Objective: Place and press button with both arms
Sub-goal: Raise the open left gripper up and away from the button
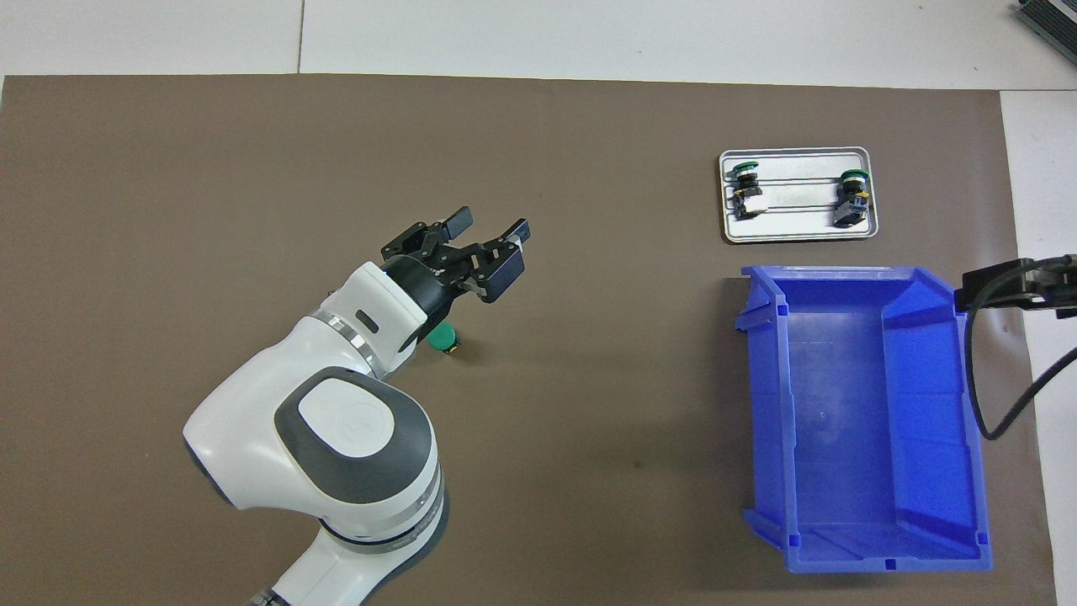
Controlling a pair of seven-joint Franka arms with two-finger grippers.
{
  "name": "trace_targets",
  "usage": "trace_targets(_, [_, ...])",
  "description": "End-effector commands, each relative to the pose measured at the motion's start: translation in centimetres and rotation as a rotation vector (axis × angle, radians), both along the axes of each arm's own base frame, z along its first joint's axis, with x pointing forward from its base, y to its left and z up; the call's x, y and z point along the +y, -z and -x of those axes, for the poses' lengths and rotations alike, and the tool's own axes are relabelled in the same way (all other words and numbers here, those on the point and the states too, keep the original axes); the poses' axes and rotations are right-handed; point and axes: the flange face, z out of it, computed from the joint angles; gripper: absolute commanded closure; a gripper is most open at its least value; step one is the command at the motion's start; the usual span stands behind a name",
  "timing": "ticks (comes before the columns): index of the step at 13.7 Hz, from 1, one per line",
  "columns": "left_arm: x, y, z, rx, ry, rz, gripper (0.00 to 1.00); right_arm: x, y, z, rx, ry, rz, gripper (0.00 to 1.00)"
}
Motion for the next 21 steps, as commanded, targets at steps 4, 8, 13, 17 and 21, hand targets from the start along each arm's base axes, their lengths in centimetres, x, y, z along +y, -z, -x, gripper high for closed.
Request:
trace_targets(4, [0.0,-0.8,0.0,-0.004,-0.02,0.01,0.17,-0.1,-0.2,0.2,-0.011,-0.015,-0.004,0.0])
trace_targets(8, [0.1,-1.6,-0.6,-0.032,-0.014,-0.004,0.17,-0.1,-0.2,0.2,-0.009,-0.015,-0.004,0.0])
trace_targets(13, [0.2,-1.4,-0.4,-0.03,-0.014,-0.01,0.14,-0.1,-0.2,0.2,-0.009,-0.015,-0.004,0.0])
trace_targets(17, [0.1,-1.6,-0.5,-0.046,-0.003,-0.023,0.01,-0.1,-0.2,0.2,-0.011,-0.015,-0.004,0.0])
trace_targets(21, [0.3,-2.2,-0.9,-0.076,0.015,-0.05,0.0,-0.1,-0.2,0.2,-0.011,-0.015,-0.004,0.0])
